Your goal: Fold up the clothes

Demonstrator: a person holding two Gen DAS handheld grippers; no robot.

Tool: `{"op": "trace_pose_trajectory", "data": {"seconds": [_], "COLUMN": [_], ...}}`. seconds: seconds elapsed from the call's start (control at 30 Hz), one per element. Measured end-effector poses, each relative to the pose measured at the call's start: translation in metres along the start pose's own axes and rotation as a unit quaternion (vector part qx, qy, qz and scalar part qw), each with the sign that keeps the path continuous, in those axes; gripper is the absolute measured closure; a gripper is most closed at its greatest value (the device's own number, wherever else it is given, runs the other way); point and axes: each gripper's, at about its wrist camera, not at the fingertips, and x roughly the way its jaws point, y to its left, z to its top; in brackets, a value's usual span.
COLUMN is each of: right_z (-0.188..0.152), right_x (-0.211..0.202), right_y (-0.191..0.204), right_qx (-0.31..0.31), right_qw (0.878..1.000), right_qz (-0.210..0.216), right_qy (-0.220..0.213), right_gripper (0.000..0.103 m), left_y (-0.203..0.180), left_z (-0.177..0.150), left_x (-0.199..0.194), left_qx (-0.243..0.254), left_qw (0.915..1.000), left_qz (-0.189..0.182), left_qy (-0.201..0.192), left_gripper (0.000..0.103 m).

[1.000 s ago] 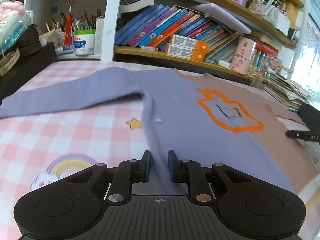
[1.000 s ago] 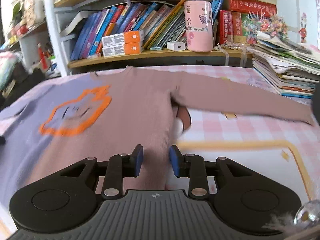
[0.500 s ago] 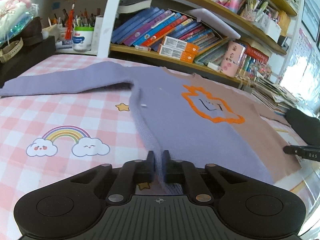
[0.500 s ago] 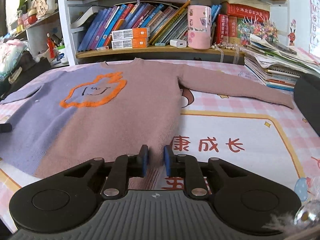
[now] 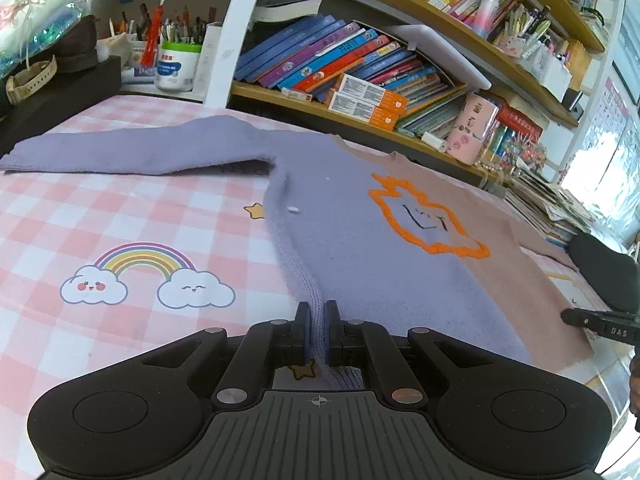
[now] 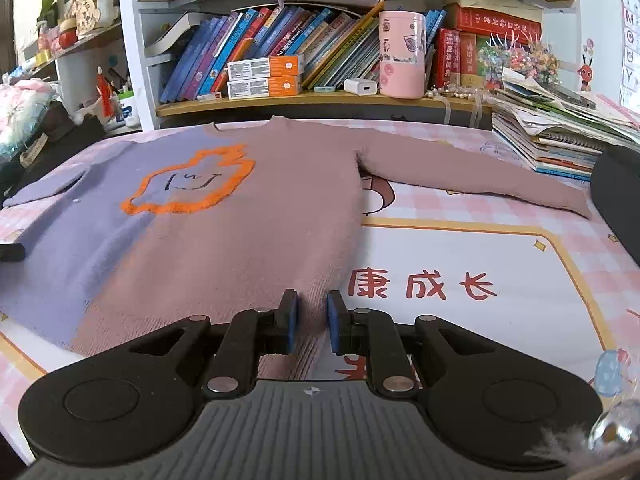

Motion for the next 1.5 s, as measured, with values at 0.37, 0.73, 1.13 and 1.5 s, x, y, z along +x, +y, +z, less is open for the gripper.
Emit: {"op": "trace_pose_trajectory", "data": {"seconds": [0.37, 0.73, 1.13, 1.5], "right_z": [0.000, 0.002, -0.002, 0.012], "right_x": [0.002, -0.001, -0.004, -0.017], "right_y": [0.001, 0.002, 0.005, 0.016], "right_qx": [0.002, -0.006, -0.012, -0.033], "right_qw": [1.000, 1.000, 1.000, 0.997], "right_qz": [-0.003, -0.010, -0.010, -0.043], "right_qy": [-0.002, 0.008, 0.009, -0.048], "right_gripper": [0.088, 0.084, 0.084, 0.015], "left_y": [0.002, -0.003, -0.002, -0.018], "left_z": [0.002, 0.001, -0.004, 0.007], "left_x": [0.003, -0.002, -0.002, -0.024], "left_qx": [-0.003, 0.004, -0.003, 0.048], "left_qw": [1.0000, 1.0000, 1.0000, 0.9958], "left_qz": [-0.004, -0.001, -0.004, 0.033], "left_qy": [-0.001, 0.004, -0.002, -0.071], "left_gripper": [0.098, 0.088, 0.096, 0.028]}}
